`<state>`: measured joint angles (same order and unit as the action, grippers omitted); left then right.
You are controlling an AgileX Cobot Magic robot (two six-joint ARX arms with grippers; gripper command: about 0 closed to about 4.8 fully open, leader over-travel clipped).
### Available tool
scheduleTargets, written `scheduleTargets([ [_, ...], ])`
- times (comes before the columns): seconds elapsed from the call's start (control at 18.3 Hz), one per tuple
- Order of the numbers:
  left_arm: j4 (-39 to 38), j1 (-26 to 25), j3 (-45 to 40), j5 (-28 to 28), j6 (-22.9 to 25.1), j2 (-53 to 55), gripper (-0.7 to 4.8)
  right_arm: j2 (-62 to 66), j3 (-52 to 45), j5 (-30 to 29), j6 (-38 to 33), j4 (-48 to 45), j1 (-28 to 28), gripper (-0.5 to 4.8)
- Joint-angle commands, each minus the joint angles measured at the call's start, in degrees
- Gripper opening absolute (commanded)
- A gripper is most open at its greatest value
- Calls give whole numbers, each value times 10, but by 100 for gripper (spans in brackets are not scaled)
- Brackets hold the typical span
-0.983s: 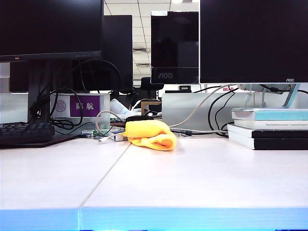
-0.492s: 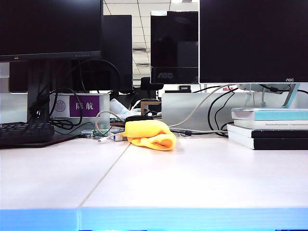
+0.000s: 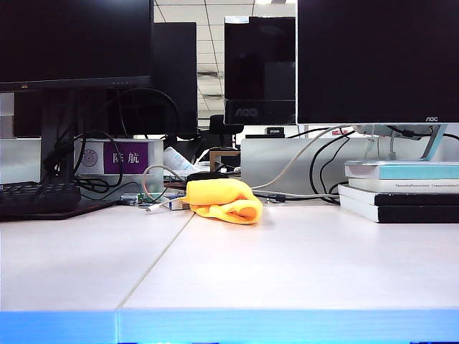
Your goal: Wipe the table from back to front using the rag.
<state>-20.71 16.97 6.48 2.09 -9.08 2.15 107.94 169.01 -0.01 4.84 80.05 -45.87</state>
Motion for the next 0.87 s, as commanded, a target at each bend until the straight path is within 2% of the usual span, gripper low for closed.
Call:
scheduleTargets([
  [0.05,-4,1,2,-14,-8,0,-5,-16,2,1,1,-7,-1,-5],
  [0.27,-4,1,2,-14,-8,-1,-5,-61,-6,2,1,-7,-1,-5],
  [0.33,-4,1,2,-14,-8,-1,-5,-110,-51,52,5,-7,-1,-6],
  [0.38,-4,1,2,-14,-8,-1,-5,-132,-84,66,12,-9,-1,-5],
  [0.49,-4,1,2,-14,-8,-1,-5,-205,-214,78,14,-35,-1,-5],
  [0.55,-4,1,2,-14,-8,-1,-5,-261,-325,84,16,-86,-1,-5],
  [0.76,-4,1,2,-14,-8,-1,-5,-486,-764,85,42,-395,0,-5],
  [0.87,-4,1,2,-14,-8,-1,-5,-559,-901,85,42,-483,12,-5],
])
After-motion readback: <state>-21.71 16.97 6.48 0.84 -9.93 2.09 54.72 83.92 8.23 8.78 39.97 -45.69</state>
